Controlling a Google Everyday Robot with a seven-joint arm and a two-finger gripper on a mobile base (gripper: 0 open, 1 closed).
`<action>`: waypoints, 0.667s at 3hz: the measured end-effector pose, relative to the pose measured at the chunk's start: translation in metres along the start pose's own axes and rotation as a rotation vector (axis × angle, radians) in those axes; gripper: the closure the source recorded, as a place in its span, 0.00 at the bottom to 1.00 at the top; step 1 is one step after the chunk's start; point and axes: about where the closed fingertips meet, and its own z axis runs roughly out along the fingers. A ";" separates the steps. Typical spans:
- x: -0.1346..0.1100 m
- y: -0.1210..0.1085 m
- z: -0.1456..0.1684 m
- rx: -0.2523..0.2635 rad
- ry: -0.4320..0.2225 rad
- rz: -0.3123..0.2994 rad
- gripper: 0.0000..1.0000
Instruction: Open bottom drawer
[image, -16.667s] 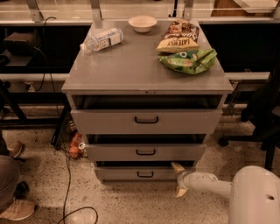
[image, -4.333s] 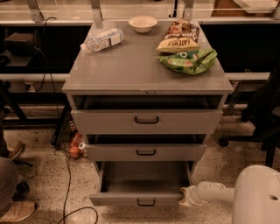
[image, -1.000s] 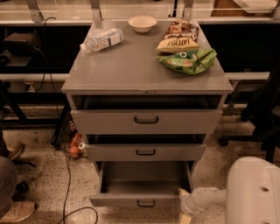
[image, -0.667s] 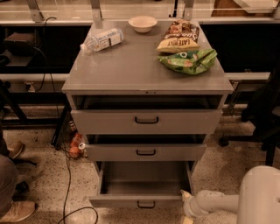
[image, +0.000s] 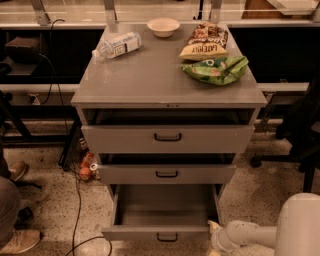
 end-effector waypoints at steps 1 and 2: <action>-0.002 0.000 -0.004 0.000 0.000 0.000 0.47; -0.003 0.000 -0.007 0.000 0.000 0.000 0.70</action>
Offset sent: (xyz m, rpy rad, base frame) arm -0.0448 -0.0247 0.0142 0.0683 -0.0205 -0.1577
